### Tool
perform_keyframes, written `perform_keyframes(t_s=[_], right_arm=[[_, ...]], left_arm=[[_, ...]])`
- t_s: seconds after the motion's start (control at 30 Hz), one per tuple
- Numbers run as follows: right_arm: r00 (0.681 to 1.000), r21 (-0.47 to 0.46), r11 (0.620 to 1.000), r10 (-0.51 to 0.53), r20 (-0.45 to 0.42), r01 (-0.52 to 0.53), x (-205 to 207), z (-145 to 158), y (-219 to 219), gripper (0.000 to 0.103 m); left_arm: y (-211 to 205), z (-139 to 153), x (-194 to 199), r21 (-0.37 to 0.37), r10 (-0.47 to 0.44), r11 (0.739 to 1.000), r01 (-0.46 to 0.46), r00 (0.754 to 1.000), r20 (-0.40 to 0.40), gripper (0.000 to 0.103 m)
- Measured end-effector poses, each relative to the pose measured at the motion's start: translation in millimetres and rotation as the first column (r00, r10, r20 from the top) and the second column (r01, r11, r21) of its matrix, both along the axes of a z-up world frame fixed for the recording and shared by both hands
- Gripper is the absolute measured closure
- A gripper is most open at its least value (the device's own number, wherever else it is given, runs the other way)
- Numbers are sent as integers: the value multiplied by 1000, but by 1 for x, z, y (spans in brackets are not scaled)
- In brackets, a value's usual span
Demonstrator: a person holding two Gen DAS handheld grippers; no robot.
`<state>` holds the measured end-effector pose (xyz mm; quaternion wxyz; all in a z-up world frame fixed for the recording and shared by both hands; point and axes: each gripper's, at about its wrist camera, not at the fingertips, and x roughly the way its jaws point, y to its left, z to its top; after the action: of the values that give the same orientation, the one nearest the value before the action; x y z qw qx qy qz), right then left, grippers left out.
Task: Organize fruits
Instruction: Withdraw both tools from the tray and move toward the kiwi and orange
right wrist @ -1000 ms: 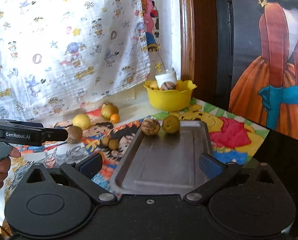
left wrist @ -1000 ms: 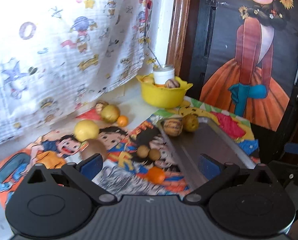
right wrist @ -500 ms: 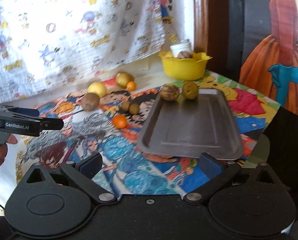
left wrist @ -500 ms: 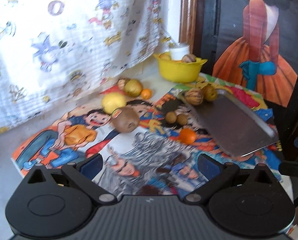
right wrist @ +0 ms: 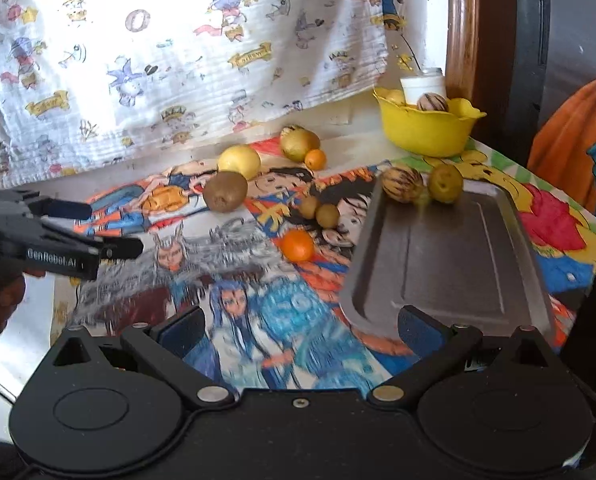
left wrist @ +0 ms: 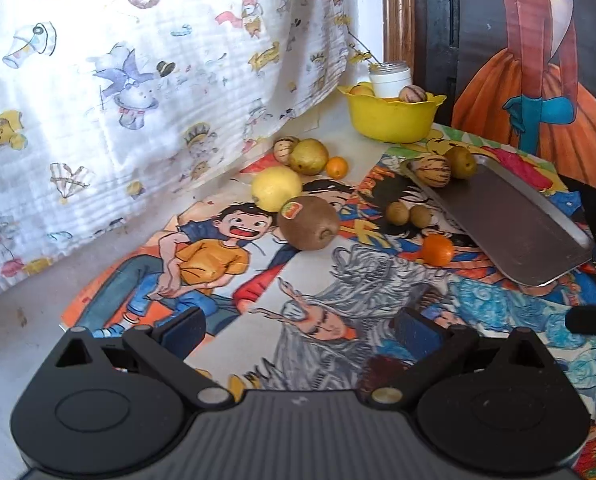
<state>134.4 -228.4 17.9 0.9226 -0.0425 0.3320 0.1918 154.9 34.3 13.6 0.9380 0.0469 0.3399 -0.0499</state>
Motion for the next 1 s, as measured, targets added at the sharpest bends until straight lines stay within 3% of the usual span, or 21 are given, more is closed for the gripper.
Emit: perform_keyframes(t_s=[0.47, 0.7, 1.0], right_arm=[[999, 23, 1000, 19, 49, -20, 52, 0, 33, 1], [999, 60, 998, 6, 48, -9, 71, -21, 34, 1], [999, 24, 999, 40, 29, -41, 90, -48, 44, 1]], left_arm=[[8, 0, 43, 42, -5, 999, 5, 1000, 4, 0], [7, -8, 74, 50, -30, 998, 29, 999, 19, 0], [2, -24, 111, 39, -87, 996, 86, 996, 22, 0]])
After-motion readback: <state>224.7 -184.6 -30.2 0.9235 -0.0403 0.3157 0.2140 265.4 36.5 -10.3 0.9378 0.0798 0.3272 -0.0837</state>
